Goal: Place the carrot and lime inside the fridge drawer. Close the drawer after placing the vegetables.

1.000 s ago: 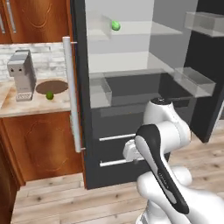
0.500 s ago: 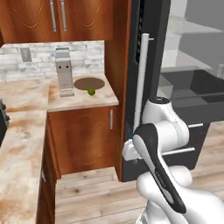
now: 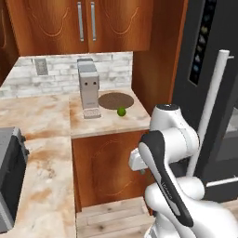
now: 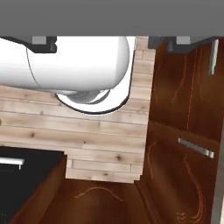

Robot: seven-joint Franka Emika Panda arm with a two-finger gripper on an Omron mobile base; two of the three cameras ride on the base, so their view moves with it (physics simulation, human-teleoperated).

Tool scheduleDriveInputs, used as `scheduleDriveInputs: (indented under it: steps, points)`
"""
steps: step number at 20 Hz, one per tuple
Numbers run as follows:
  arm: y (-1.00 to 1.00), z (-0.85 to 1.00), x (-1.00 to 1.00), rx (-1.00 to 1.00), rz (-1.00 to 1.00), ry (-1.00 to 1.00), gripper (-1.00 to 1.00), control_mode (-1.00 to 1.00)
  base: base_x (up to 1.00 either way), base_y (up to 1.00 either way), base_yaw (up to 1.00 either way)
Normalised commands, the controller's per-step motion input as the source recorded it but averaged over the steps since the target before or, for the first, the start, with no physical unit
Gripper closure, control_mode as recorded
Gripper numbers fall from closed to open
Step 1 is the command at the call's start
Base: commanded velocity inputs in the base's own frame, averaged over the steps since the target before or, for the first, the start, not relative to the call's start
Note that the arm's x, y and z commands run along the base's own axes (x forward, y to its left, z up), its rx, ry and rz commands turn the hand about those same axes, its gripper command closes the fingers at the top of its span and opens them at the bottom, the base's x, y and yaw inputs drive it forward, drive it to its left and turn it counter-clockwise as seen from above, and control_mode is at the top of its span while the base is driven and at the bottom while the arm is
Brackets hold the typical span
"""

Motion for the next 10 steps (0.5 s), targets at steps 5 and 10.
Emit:
scheduleDriveInputs:
  steps: [5,10]
  points:
    - [0.00,0.00,0.00,0.00,0.00,0.00,-1.00,1.00,0.86,0.02,-0.01]
    - [0.00,0.00,0.00,0.00,0.00,0.00,-1.00,1.00,0.72,0.20,-0.06]
